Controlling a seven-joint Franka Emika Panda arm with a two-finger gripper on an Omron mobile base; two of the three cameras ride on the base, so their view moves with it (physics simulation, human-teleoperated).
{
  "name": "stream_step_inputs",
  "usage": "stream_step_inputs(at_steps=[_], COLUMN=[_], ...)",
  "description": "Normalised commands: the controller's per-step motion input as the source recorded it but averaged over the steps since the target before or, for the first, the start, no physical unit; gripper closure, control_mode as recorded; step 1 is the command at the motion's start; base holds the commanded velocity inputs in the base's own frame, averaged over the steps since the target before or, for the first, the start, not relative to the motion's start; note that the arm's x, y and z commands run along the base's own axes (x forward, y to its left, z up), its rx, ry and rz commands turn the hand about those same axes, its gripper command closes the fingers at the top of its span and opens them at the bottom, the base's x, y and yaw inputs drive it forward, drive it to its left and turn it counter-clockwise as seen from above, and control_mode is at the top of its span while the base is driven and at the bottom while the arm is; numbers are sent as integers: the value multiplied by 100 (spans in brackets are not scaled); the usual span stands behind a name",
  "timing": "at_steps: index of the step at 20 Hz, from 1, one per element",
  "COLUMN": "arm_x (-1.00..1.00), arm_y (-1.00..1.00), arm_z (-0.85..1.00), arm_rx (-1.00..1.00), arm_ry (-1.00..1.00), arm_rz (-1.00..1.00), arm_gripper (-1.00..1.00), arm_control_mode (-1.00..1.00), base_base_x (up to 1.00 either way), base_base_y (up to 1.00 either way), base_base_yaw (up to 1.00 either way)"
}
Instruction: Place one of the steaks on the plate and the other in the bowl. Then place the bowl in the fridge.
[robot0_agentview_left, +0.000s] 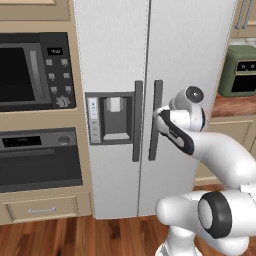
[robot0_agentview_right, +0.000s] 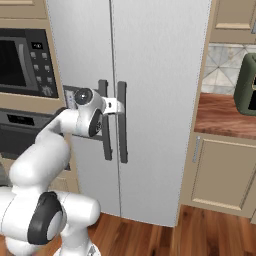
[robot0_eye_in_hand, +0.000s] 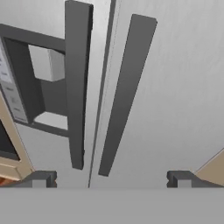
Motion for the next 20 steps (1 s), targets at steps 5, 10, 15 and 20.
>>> stream_step_inputs(at_steps=[5,10,15,20], arm_x=[78,78,85,86], arm_y=[-6,0,-2,-3], arm_z=[-32,-33,-12,-16], arm_rx=[0,-1,0,0], arm_ry=[-1,-1,0,0], arm_rz=[0,0,0,0], arm_gripper=[-100,-100,-100,-100], arm_control_mode=[-100,-100,-100,-100], base_base_x=[0,0,0,0], base_base_y=[0,0,0,0], base_base_yaw=[0,0,0,0])
